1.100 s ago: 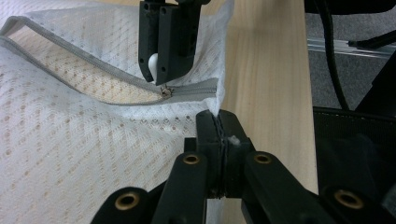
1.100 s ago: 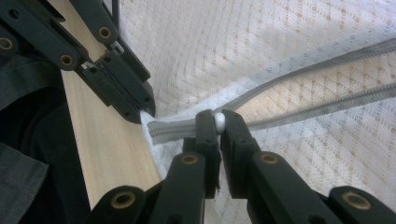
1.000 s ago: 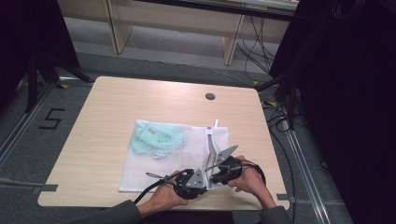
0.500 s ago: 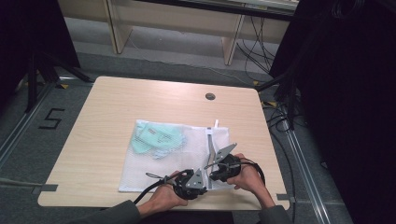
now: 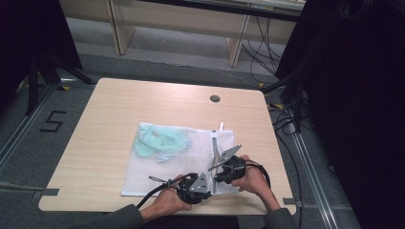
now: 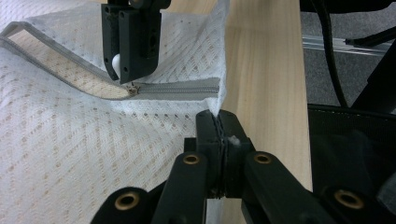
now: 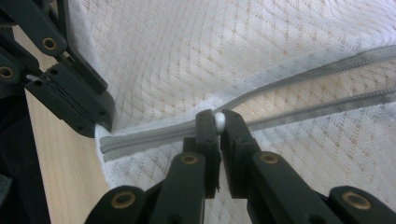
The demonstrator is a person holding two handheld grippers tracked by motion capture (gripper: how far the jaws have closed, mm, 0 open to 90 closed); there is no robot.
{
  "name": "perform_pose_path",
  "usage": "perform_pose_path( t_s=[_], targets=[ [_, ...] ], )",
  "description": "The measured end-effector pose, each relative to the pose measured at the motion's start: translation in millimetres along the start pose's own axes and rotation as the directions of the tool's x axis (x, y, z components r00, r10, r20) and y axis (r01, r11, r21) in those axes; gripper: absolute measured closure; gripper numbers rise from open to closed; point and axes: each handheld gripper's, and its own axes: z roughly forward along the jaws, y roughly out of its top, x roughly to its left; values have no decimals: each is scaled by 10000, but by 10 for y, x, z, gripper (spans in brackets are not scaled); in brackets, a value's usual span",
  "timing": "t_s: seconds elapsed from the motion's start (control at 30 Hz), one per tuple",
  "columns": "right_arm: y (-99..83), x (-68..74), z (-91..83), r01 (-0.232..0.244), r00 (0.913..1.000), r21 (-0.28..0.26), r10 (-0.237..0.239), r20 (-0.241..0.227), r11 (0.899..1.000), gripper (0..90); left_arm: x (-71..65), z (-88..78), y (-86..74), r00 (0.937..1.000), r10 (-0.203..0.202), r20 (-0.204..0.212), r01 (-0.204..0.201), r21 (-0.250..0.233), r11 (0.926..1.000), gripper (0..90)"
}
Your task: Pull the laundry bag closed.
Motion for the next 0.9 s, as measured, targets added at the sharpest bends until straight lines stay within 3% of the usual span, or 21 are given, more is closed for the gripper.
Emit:
perform_pose_path(
  t_s=[0.03, 0.07, 0.23, 0.27, 0.37, 0.43, 0.73, 0.77, 0.8, 0.83, 0.9],
  targets=[
    [-2, 42, -8, -561, 9984, 150, 560, 53, 9983, 866, 1, -2, -1, 10000, 24, -38, -24, 4, 10000, 885],
    [2, 39, -9, -590, 9982, 169, 589, 66, 9981, 867, 2, -3, 0, 10000, 46, -30, -46, 13, 10000, 885],
    [14, 21, -8, -570, 9983, 166, 568, 108, 9982, 867, 10, -3, -5, 10000, -1, -76, 1, 17, 10000, 885],
    [19, -8, 2, -221, 9997, 86, 220, 128, 9997, 867, 8, -4, -5, 10000, -4, -79, 4, 10, 10000, 885],
    [22, -22, 8, -200, 9997, 72, 199, 168, 9998, 867, 5, -4, -4, 10000, 7, -73, -7, -7, 10000, 885],
    [24, 0, 1, -596, 9981, 175, 593, 171, 9981, 867, 4, -6, -5, 9999, 30, -97, -30, 16, 10000, 885],
    [36, -40, 1, -577, 9981, 219, 571, 251, 9981, 867, 2, -4, -6, 9999, 96, -110, -96, 20, 10000, 886],
    [40, -70, 9, -237, 9995, 116, 234, 215, 9997, 867, 3, -6, -5, 9999, 112, -117, -111, 32, 9999, 886],
    [39, -75, 13, -255, 9993, 106, 252, 262, 9996, 867, 5, -6, -4, 9999, 102, -111, -101, 25, 9999, 885],
    [36, -58, 8, -572, 9979, 159, 567, 303, 9982, 867, 5, -6, -4, 9999, 101, -125, -101, 15, 9999, 885],
    [34, -70, 6, -581, 9977, 169, 574, 374, 9982, 867, 4, -3, -8, 9998, 136, -168, -136, 17, 9999, 885]
  ],
)
